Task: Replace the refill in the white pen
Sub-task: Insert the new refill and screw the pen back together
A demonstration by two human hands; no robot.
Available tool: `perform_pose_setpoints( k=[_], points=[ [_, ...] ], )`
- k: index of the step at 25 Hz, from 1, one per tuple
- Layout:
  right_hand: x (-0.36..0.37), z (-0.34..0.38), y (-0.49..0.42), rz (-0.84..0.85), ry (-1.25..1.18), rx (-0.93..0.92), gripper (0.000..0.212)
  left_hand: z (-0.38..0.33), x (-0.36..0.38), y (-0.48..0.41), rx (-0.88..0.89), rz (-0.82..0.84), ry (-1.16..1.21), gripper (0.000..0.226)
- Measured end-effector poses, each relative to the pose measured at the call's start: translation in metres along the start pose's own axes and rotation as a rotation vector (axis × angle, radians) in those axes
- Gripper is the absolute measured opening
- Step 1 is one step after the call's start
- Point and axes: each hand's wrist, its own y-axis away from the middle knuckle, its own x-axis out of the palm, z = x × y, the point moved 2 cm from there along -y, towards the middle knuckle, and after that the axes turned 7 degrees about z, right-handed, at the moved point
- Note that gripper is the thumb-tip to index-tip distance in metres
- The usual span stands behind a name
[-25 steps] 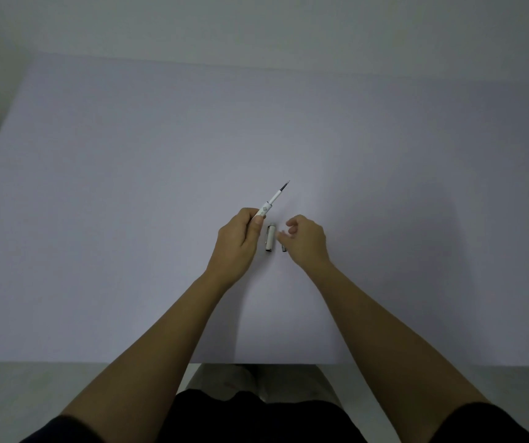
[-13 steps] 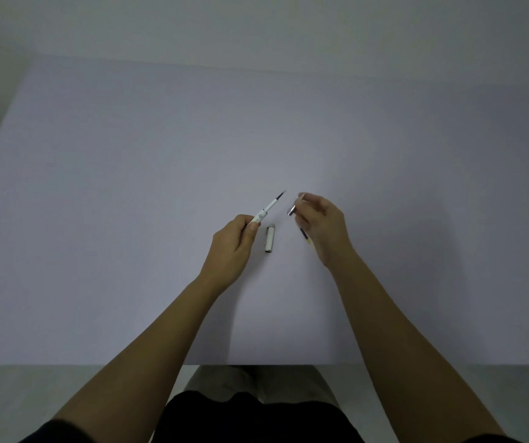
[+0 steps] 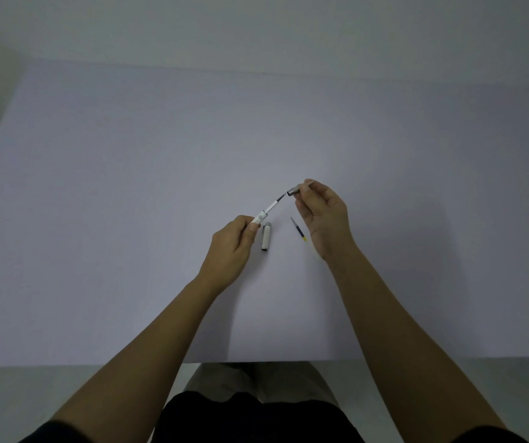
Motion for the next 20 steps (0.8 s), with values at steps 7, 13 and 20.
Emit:
perform_pose_setpoints(
  k=[7,13,20],
  points=[
    [0.0,0.0,0.001,0.035,0.036,-0.001,0.009,-0.002,0.001,0.001,0.027,0.02,-0.027,0.021],
    [0.0,-0.007,0.003,0.117,0.2,0.005,0.009,-0.006,0.0,-0.003,0.055,0.02,-0.04,0.017],
    [0.004,-0.019,0.004,0.155,0.263,0.006,0.01,-0.005,-0.001,-0.007,0.083,0.024,-0.077,0.016]
  ],
)
